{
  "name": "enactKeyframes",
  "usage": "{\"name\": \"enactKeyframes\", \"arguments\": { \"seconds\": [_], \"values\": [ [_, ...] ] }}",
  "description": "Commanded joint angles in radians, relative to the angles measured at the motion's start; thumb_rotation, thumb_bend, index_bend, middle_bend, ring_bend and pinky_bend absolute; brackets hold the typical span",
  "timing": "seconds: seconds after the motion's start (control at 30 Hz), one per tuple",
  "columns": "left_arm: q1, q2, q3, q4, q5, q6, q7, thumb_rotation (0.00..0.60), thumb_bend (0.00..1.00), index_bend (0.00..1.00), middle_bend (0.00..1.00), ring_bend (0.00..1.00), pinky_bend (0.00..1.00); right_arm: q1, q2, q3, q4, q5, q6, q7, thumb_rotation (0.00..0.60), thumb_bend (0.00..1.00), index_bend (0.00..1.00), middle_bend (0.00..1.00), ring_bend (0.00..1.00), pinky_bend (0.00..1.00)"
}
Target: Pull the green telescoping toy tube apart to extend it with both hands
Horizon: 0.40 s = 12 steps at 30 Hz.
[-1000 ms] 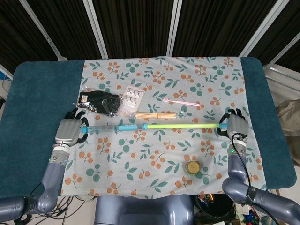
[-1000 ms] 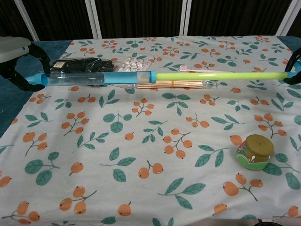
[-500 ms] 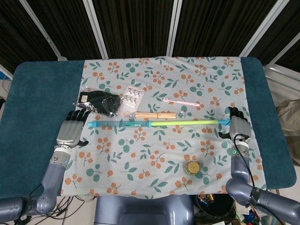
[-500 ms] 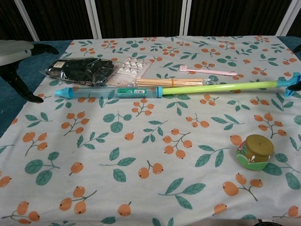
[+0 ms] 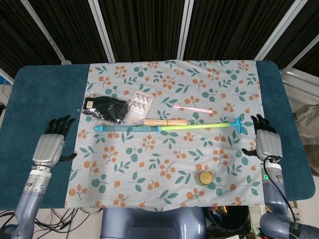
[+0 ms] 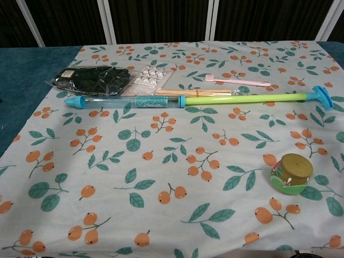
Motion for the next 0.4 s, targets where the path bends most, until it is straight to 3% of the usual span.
{"name": "enactKeyframes", "arguments": {
  "seconds": [0.03, 0.23, 0.4],
  "values": [
    [0.152, 0.075, 0.100, 0.083, 0.172, 0.166, -0.158, 0.600, 0.09, 0.04, 0.00, 0.00, 0.00, -0.157, 0.128, -0.140, -0.039, -0.278, 0.140, 0.144, 0.600, 0.01, 0.00, 0.00, 0.00, 0.16],
    [0.289, 0.080, 0.148, 0.202, 0.249, 0.299, -0.303, 0.600, 0.09, 0.02, 0.00, 0.00, 0.00, -0.292, 0.185, -0.238, 0.025, -0.475, 0.284, 0.245, 0.600, 0.00, 0.00, 0.00, 0.00, 0.16],
    [0.328, 0.056, 0.145, 0.286, 0.275, 0.327, -0.334, 0.600, 0.09, 0.02, 0.00, 0.00, 0.00, -0.348, 0.173, -0.259, 0.100, -0.534, 0.334, 0.305, 0.600, 0.00, 0.00, 0.00, 0.00, 0.16]
  ]
}}
